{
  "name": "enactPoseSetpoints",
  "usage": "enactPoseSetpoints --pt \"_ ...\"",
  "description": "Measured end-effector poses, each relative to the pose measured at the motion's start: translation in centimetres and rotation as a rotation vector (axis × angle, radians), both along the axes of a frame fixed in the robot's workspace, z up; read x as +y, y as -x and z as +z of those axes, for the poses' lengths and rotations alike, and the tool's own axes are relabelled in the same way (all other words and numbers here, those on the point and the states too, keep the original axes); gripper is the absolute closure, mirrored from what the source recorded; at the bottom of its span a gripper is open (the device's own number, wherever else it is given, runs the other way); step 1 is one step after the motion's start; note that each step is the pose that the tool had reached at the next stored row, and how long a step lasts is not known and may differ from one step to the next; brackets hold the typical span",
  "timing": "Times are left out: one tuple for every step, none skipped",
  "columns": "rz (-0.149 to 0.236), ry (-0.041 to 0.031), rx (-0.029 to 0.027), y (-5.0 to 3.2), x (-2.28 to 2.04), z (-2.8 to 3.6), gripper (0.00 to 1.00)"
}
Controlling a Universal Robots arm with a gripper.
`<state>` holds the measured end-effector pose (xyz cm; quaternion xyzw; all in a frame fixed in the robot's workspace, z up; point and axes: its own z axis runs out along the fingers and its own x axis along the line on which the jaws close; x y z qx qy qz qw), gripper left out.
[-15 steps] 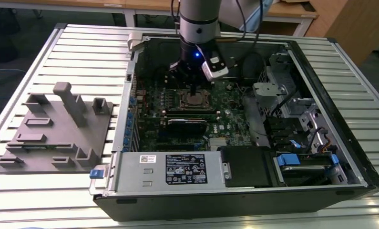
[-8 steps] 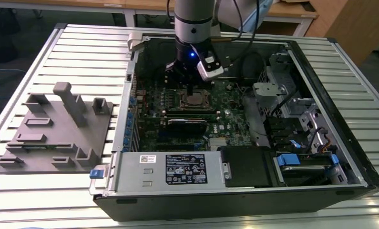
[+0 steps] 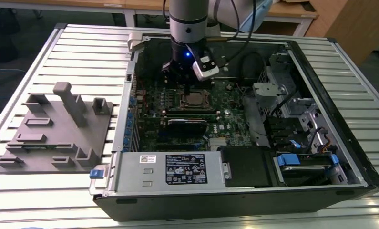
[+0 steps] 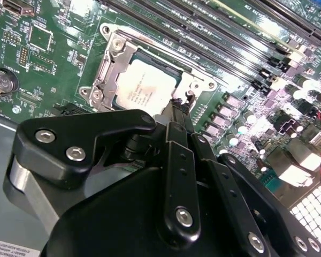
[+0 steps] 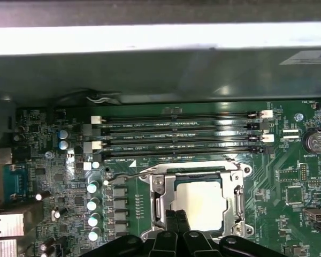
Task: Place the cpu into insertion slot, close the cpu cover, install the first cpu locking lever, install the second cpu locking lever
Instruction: 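Install the first cpu locking lever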
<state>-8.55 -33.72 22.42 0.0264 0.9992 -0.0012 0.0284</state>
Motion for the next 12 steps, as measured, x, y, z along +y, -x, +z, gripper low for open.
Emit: enactPoseSetpoints --pt "0.0 0.0001 -0.0002 0.04 0.0 0.0 0.89" --pt "0.0 0.0001 -0.0002 0.04 0.0 0.0 0.89" --pt "0.0 0.0 -0.0003 0.04 0.0 0.0 0.89" --pt "0.0 0.0001 -0.0002 0.05 -0.01 0.0 0.89" --pt "0.0 0.0 -0.0003 0.05 0.0 0.0 0.89" --pt "0.0 0.0 -0.0003 0.05 -0.01 0.03 0.89" --pt "0.0 0.0002 -0.0001 0.06 -0.01 0.09 0.89" --pt "0.0 0.0002 -0.0002 0.05 -0.01 0.16 0.89" --pt "0.0 0.0001 -0.0003 0.05 -0.01 0.22 0.89" --pt "0.0 0.0001 -0.0002 0.05 -0.01 0.29 0.89" --pt "0.0 0.0 -0.0003 0.05 -0.01 0.35 0.89" --pt "0.0 0.0001 -0.0002 0.05 0.0 0.41 0.89"
